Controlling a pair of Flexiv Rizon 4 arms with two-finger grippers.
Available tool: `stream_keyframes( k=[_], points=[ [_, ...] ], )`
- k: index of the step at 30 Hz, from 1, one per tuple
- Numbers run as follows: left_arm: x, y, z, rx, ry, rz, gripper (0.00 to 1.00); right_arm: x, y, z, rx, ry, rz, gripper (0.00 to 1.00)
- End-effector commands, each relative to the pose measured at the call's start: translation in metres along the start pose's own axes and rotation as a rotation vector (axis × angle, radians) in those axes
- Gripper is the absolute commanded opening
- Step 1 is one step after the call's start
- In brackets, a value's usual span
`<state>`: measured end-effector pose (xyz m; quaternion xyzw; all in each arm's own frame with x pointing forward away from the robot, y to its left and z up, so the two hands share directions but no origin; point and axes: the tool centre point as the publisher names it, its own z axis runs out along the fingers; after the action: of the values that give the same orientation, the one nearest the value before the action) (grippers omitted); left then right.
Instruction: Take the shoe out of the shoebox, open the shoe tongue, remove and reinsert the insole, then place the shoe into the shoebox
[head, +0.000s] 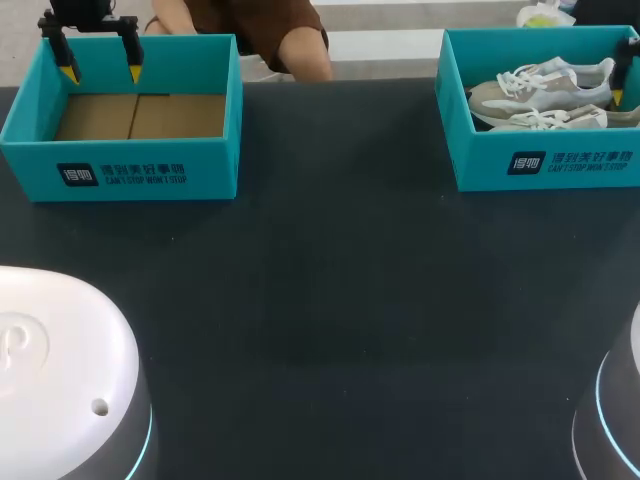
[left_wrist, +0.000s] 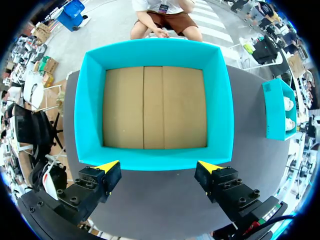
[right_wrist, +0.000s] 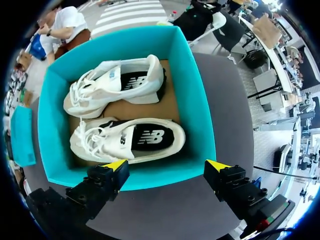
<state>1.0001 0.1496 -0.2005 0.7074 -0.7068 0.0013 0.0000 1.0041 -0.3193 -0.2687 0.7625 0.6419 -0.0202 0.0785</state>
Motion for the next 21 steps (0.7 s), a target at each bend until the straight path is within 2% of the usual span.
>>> stream_keyframes(
  k=[1,2,4,5,6,8,9,15,18,21],
  points=[
    [0.0,0.0,0.0,-0.001,-0.001,0.0,1.0,-0.001,0.011,0.019,-0.002,-0.012,-0.018,1.0],
    [0.0,0.0,0.0,-0.001,-0.001,0.0,1.0,-0.001,0.013,0.022,-0.003,-0.013,-0.022,1.0],
    [0.0,0.0,0.0,-0.001,-0.001,0.0,1.0,0.0,0.015,0.028,0.004,-0.018,-0.027,0.9],
    [0.0,0.0,0.0,-0.001,-0.001,0.0,1.0,0.0,0.016,0.031,0.009,-0.029,-0.029,0.78],
    [0.0,0.0,0.0,-0.001,-0.001,0.0,1.0,0.0,0.017,0.033,0.008,-0.03,-0.03,0.75],
    [0.0,0.0,0.0,-0.001,-0.001,0.0,1.0,0.0,0.018,0.038,0.007,-0.031,-0.026,0.55],
    [0.0,0.0,0.0,-0.001,-0.001,0.0,1.0,-0.001,0.018,0.04,0.007,-0.036,-0.019,0.49],
    [0.0,0.0,0.0,-0.001,-0.001,0.0,1.0,-0.005,0.02,0.048,-0.008,-0.044,0.004,0.5],
    [0.0,0.0,0.0,-0.001,-0.001,0.0,1.0,-0.007,0.021,0.052,-0.017,-0.051,0.004,0.54],
    [0.0,0.0,0.0,-0.001,-0.001,0.0,1.0,-0.009,0.023,0.058,-0.016,-0.069,0.004,0.52]
  ],
)
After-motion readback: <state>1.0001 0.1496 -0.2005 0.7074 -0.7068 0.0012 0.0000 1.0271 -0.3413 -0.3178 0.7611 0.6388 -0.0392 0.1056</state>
